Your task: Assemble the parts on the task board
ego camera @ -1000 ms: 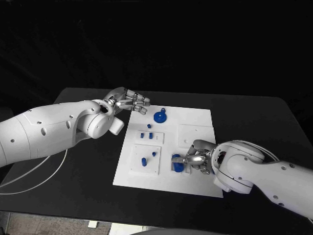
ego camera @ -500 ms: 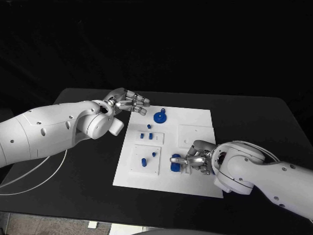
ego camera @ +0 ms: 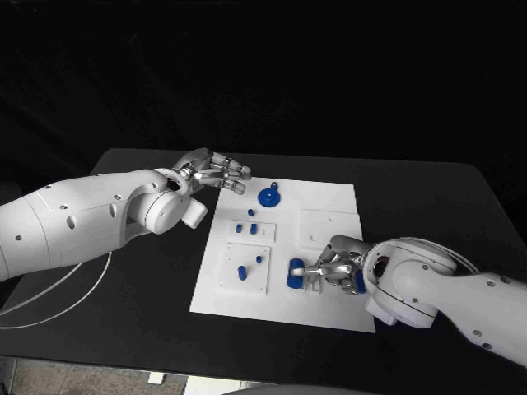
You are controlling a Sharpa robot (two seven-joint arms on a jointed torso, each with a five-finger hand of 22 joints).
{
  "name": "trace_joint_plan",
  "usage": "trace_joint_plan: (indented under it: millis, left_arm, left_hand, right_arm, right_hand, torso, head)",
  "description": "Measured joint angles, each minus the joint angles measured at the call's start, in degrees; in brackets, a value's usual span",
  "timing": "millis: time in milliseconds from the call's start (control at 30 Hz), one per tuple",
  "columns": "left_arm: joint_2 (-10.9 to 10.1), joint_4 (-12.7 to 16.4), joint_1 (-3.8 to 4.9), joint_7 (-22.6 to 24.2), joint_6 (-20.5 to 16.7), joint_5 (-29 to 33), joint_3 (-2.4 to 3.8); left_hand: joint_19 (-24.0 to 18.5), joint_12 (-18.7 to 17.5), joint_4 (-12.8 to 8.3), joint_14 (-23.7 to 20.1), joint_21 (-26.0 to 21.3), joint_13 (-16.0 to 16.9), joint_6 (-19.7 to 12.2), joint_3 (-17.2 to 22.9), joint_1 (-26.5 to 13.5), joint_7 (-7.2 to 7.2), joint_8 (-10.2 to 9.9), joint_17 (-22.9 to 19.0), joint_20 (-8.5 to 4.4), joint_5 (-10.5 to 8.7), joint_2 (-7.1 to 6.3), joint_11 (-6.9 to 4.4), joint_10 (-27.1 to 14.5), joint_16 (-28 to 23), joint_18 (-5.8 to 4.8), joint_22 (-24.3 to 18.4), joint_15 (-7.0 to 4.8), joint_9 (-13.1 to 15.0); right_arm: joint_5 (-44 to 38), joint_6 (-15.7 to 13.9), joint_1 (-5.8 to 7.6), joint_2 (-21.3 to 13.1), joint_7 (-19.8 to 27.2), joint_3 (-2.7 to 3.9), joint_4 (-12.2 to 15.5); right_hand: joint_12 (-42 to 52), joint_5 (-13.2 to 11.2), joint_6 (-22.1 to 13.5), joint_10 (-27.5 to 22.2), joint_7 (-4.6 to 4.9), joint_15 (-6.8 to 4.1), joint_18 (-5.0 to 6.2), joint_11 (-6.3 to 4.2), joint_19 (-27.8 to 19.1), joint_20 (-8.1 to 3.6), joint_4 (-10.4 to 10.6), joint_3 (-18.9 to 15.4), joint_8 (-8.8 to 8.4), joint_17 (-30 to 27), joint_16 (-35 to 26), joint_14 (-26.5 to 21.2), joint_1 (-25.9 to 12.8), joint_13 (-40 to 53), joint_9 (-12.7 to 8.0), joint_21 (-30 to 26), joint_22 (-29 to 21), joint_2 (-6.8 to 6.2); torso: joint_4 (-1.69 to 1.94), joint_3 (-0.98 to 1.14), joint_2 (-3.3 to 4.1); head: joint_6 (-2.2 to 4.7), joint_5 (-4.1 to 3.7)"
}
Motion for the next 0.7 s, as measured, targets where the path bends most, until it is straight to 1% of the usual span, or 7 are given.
trace_joint_plan:
  millis: [67, 100, 167, 233, 433, 600, 700]
  left_arm:
    - [-0.05, 0.00, 0.00, -0.04, 0.03, -0.02, -0.01]
    - [-0.07, 0.00, 0.00, -0.06, 0.04, -0.02, -0.01]
    - [-0.10, 0.00, 0.00, -0.10, 0.07, -0.04, -0.01]
    - [-0.12, 0.01, 0.00, -0.13, 0.10, -0.05, -0.02]
    - [-0.15, 0.04, 0.00, -0.23, 0.22, -0.11, -0.04]
    - [-0.20, 0.05, 0.00, -0.31, 0.30, -0.14, -0.05]
    - [-0.20, 0.07, 0.00, -0.34, 0.33, -0.16, -0.05]
  left_hand:
    - [0.00, 0.00, 0.00, 0.00, 0.00, 0.00, 0.00, 0.00, 0.00, 0.00, 0.00, 0.00, 0.00, 0.00, 0.00, 0.00, 0.00, 0.00, 0.00, 0.00, 0.00, 0.00]
    - [0.00, 0.00, 0.00, 0.00, 0.00, 0.00, 0.00, 0.00, 0.00, 0.00, 0.00, 0.00, 0.00, 0.00, 0.00, 0.00, 0.00, 0.00, 0.00, 0.00, 0.00, 0.00]
    - [0.00, 0.00, 0.00, 0.00, 0.00, 0.00, 0.00, 0.00, 0.00, 0.00, 0.00, 0.00, 0.00, 0.00, 0.00, 0.00, 0.00, 0.00, 0.00, 0.00, 0.00, 0.00]
    - [0.00, 0.00, 0.00, 0.00, 0.00, 0.00, 0.00, 0.00, 0.00, 0.00, 0.00, 0.00, 0.00, 0.00, 0.00, 0.00, 0.00, 0.00, 0.00, 0.00, 0.00, 0.00]
    - [0.00, 0.00, 0.00, 0.00, 0.00, 0.00, 0.00, 0.00, 0.00, 0.00, 0.00, 0.00, 0.00, 0.00, 0.00, 0.00, 0.00, 0.00, 0.00, 0.01, 0.00, 0.00]
    - [0.00, 0.00, 0.00, 0.00, 0.00, 0.00, 0.00, 0.00, 0.00, 0.00, 0.00, 0.00, 0.00, 0.00, 0.00, 0.00, 0.00, 0.00, 0.00, 0.01, 0.00, 0.00]
    - [0.00, 0.00, 0.00, 0.00, 0.00, 0.00, 0.00, 0.00, 0.00, 0.00, 0.00, 0.00, 0.00, 0.00, 0.00, 0.00, 0.00, 0.00, 0.00, 0.01, 0.00, 0.00]
  right_arm:
    - [0.59, 0.01, -0.01, -0.19, 0.60, 0.05, 0.13]
    - [0.80, 0.03, -0.01, -0.25, 0.83, 0.07, 0.17]
    - [1.26, 0.16, -0.01, -0.41, 1.37, 0.10, 0.23]
    - [1.60, 0.32, -0.01, -0.49, 1.75, 0.11, 0.27]
    - [2.24, 1.12, -0.03, -0.55, 2.51, 0.14, 0.31]
    - [2.24, 1.60, -0.03, -0.46, 2.60, 0.15, 0.30]
    - [2.04, 1.64, -0.03, -0.35, 2.48, 0.16, 0.20]
  right_hand:
    - [0.00, 0.00, 0.00, 0.00, 0.00, 0.00, 0.00, 0.00, 0.00, 0.00, -0.16, 0.46, 0.00, 0.00, 0.00, 0.00, 0.06, 0.00, 0.00, 0.00, 0.00, -0.74]
    - [0.00, 0.00, 0.00, 0.00, 0.00, 0.00, 0.00, 0.00, 0.00, 0.00, -0.47, 1.07, 0.00, 0.00, 0.00, 0.00, 0.62, 0.00, 0.00, 0.00, 0.00, -1.52]
    - [0.00, 0.00, 0.00, 0.00, 0.00, 0.00, 0.01, 0.00, 0.00, 0.00, -0.98, 1.57, 0.00, 0.00, 0.00, 0.00, 1.58, 0.00, 0.00, 0.00, 0.00, -2.45]
    - [0.00, 0.41, 0.00, 0.00, 0.00, 0.00, 0.01, 0.00, 0.00, 0.00, -1.57, 2.10, 0.00, 0.00, 0.00, 0.00, 2.50, 0.00, 0.00, 0.00, 0.00, -3.06]
    - [0.23, 1.12, 0.00, 0.00, 0.00, 0.00, 0.01, 0.00, 0.00, 0.00, -3.69, 3.77, 0.00, 0.03, 0.00, 0.00, 4.61, 0.02, 0.00, 0.00, -0.01, -3.18]
    - [0.23, 0.61, 0.00, 0.00, 0.00, 0.00, 0.00, 0.01, 0.00, 0.00, -4.74, 8.25, 0.01, 0.17, 0.00, 0.00, 5.48, 0.02, 0.01, 0.00, -0.01, -3.46]
    - [0.23, -0.29, 0.00, 0.00, 0.00, 0.00, 0.01, 0.01, 0.00, 0.00, -5.24, 10.58, 0.04, 0.31, 0.00, 0.00, 5.94, 0.02, 0.09, 0.00, -0.01, -3.01]
  torso:
    - [0.00, -0.01, 0.00]
    - [0.00, -0.01, 0.01]
    - [0.00, -0.03, 0.01]
    - [0.00, -0.03, 0.01]
    - [0.03, -0.07, 0.01]
    - [0.04, -0.11, 0.00]
    - [0.05, -0.11, -0.01]
  head:
    - [0.01, 0.00]
    - [0.01, 0.00]
    - [-0.04, 0.00]
    - [-0.07, 0.00]
    - [-0.11, -0.05]
    - [-0.18, -0.13]
    - [-0.21, -0.13]
